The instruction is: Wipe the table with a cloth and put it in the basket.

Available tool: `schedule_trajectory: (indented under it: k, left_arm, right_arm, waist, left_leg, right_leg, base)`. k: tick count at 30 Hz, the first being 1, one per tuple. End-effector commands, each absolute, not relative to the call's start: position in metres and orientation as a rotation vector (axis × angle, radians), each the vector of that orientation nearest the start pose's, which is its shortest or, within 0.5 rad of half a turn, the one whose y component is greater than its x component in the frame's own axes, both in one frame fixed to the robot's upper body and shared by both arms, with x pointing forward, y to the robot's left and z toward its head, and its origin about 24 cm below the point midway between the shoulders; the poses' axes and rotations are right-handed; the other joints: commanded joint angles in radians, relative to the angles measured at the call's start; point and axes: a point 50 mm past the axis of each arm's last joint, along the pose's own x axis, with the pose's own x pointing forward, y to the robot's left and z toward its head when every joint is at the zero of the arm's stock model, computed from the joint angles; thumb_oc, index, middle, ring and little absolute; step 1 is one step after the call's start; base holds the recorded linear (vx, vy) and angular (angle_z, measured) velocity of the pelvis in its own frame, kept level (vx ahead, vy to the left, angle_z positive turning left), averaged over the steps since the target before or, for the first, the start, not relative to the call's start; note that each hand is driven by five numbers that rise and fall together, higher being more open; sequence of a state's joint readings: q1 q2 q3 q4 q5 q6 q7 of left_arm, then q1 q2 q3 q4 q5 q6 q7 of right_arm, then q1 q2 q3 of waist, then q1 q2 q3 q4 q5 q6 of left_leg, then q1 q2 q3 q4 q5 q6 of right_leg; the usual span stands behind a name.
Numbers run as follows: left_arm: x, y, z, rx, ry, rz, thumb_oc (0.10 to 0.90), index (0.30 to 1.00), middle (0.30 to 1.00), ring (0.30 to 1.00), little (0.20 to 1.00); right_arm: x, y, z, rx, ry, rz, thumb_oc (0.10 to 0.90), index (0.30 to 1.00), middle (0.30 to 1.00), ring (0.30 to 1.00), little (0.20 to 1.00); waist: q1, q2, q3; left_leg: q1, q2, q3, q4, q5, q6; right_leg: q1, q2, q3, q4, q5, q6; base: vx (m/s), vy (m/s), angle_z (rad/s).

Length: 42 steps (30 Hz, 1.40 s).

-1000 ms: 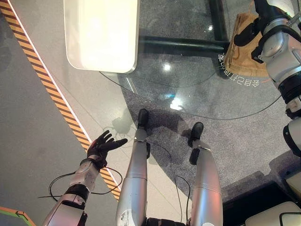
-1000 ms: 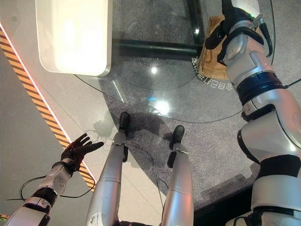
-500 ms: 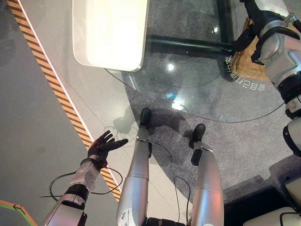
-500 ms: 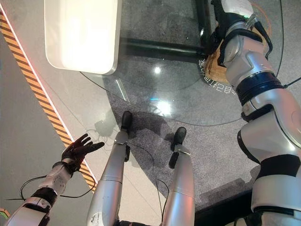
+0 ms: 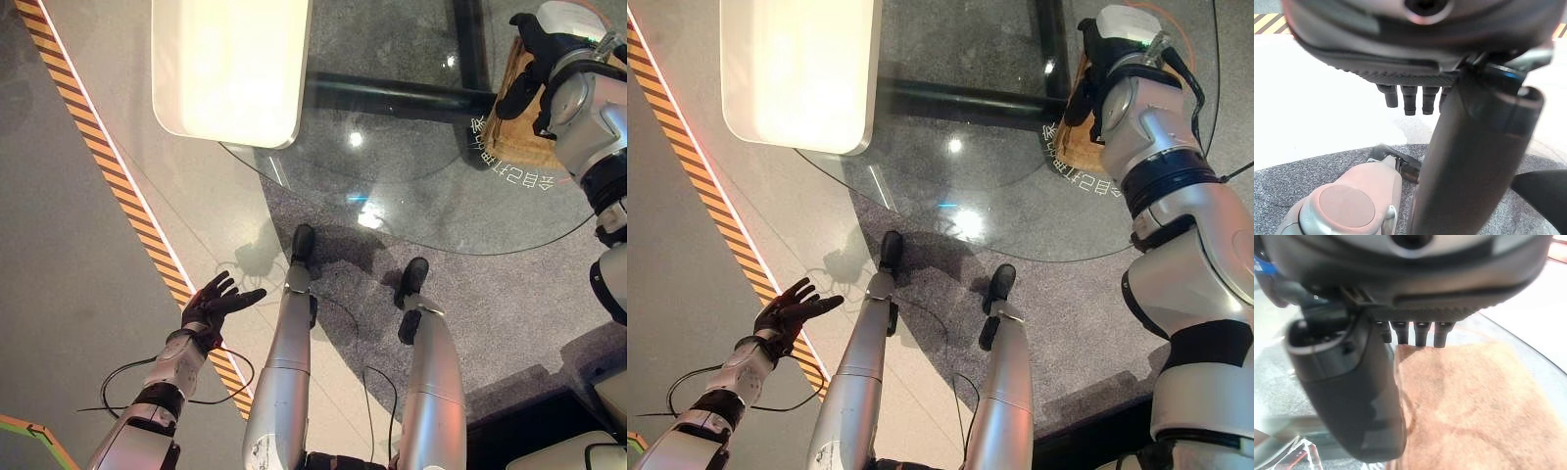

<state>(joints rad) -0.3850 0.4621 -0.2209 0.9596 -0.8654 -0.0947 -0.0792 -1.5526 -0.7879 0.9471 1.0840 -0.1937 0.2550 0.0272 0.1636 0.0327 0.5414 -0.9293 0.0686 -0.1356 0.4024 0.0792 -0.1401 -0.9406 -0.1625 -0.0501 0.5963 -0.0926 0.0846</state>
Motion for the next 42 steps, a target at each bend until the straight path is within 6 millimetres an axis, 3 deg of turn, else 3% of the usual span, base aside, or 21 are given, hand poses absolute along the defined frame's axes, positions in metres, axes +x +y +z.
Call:
schedule_trajectory:
  k: [1,10,23,42]
  left_arm:
    - [0.257,0.294,-0.042,-0.212,0.474,0.264,0.800,0.900,0.900,0.900,0.900]
    - [0.259,0.294,-0.040,-0.210,0.476,0.263,0.800,0.900,0.900,0.900,0.900]
    - [0.260,0.292,-0.041,-0.213,0.474,0.260,0.800,0.900,0.900,0.900,0.900]
    - [0.261,0.293,-0.039,-0.219,0.462,0.256,0.800,0.900,0.900,0.900,0.900]
  right_arm:
    - [0.382,-0.278,0.388,-1.422,-0.022,-0.593,0.800,0.900,0.900,0.900,0.900]
    - [0.379,-0.294,0.382,-1.370,0.041,-0.616,0.800,0.900,0.900,0.900,0.900]
    - [0.379,-0.299,0.377,-1.352,0.052,-0.637,0.800,0.900,0.900,0.900,0.900]
    - [0.378,-0.289,0.390,-1.556,-0.021,-0.689,0.800,0.900,0.900,0.900,0.900]
  waist:
    - [0.000,0.042,-0.021]
    - [0.000,0.044,-0.021]
    - [-0.002,0.057,-0.021]
    - [-0.002,0.060,-0.021]
  left_leg:
    - [-0.024,-0.110,0.034,0.044,-0.070,0.113]
    - [-0.030,-0.110,0.036,0.047,-0.068,0.115]
    - [-0.040,-0.112,0.039,0.044,-0.064,0.115]
    - [-0.054,-0.110,0.038,0.034,-0.057,0.115]
  right_leg:
    - [-0.002,0.075,-0.094,-0.037,0.003,-0.067]
    - [-0.010,0.070,-0.096,-0.032,0.008,-0.065]
    - [-0.026,0.068,-0.091,-0.035,0.014,-0.064]
    - [-0.041,0.068,-0.093,-0.038,0.018,-0.062]
  base:
    - [0.00,0.000,0.00]
    - [0.00,0.000,0.01]
    - [0.00,0.000,0.00]
    - [0.00,0.000,0.00]
